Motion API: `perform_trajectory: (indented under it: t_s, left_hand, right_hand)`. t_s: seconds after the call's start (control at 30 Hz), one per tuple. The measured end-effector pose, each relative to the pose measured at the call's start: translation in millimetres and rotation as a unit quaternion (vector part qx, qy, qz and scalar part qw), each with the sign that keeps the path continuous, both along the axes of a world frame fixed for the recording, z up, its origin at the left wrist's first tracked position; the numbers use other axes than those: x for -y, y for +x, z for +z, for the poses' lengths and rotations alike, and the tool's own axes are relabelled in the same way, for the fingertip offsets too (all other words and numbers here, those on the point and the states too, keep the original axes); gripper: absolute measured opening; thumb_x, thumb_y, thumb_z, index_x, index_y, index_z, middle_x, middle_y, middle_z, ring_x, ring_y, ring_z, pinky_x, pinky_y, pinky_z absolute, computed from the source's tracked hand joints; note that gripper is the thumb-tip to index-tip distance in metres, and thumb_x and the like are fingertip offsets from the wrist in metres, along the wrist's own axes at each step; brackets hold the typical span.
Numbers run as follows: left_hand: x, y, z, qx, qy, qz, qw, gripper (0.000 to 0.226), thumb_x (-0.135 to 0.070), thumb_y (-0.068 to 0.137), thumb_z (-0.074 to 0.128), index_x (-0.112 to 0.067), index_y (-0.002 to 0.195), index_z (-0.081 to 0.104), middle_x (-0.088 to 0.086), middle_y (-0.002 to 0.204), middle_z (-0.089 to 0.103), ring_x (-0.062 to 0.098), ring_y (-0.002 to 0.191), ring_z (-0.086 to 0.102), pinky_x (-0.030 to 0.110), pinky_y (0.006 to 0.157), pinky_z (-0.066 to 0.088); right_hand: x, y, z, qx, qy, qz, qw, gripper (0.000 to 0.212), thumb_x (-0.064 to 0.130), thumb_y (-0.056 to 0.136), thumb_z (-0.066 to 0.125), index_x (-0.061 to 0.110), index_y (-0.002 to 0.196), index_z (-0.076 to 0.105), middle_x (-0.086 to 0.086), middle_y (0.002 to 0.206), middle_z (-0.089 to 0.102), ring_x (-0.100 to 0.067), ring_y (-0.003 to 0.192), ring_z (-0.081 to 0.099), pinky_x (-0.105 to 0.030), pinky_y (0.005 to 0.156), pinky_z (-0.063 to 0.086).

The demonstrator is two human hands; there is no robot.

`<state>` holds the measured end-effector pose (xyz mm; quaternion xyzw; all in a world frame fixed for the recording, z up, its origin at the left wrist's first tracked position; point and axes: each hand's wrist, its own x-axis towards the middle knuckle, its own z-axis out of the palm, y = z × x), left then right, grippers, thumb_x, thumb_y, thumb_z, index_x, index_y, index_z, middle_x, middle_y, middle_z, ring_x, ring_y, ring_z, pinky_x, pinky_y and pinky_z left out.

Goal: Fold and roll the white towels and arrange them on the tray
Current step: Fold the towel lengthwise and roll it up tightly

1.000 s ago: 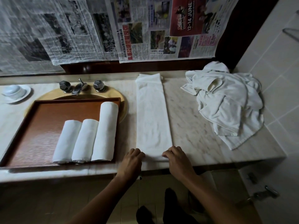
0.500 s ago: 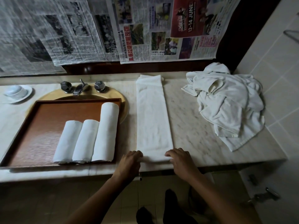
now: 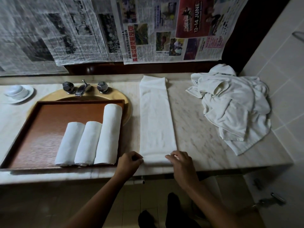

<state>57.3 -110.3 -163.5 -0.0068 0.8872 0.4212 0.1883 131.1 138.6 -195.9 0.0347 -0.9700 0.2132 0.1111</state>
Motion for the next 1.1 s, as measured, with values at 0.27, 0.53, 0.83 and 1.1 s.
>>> perform_trajectory:
  t_s: [0.27,0.53,0.83,1.1]
  left_hand:
    - [-5.3,18.5,-6.9,-0.201,-0.119,-0.056,0.971,0.015,-0.029,0.097,0.067,-0.024,0.111,0.068,-0.009,0.109,0.061,0.010,0.096,0.058,0.021,0.077,0.049]
    - [-19.0,38.0,-44.8,-0.369,-0.261,-0.220,0.865,0.053,-0.023,0.087,0.070,-0.012,0.138,0.061,0.010,0.144,0.053,0.032,0.129,0.053,0.044,0.113,0.027]
    - [-10.2,-7.6,-32.1,-0.359,-0.231,-0.320,0.846,0.064,-0.010,0.064,0.087,-0.008,0.125,0.069,0.007,0.123,0.063,0.027,0.110,0.058,0.040,0.097,0.053]
    - [8.1,12.7,-32.2,-0.317,-0.199,-0.325,0.869,0.058,-0.021,0.079,0.083,-0.018,0.132,0.060,-0.001,0.126,0.067,0.018,0.113,0.065,0.034,0.096,0.053]
  right_hand:
    - [20.4,22.3,-15.6,0.003,0.083,0.033,0.996,0.061,0.000,0.087,0.050,0.016,0.145,0.056,-0.011,0.148,0.054,-0.033,0.138,0.047,-0.045,0.119,0.028]
    - [17.2,6.3,-16.8,0.024,0.101,0.049,0.993,0.073,0.003,0.083,0.071,0.017,0.151,0.048,-0.010,0.153,0.048,-0.032,0.144,0.043,-0.048,0.120,0.022]
    - [4.5,-23.6,-12.8,0.075,0.131,0.092,0.984,0.084,-0.009,0.058,0.076,0.011,0.138,0.062,-0.013,0.137,0.062,-0.034,0.126,0.060,-0.049,0.114,0.041]
    - [-12.8,-6.2,-17.1,0.033,0.087,0.136,0.986,0.064,-0.008,0.074,0.055,0.013,0.133,0.065,-0.007,0.133,0.065,-0.025,0.122,0.057,-0.044,0.102,0.052]
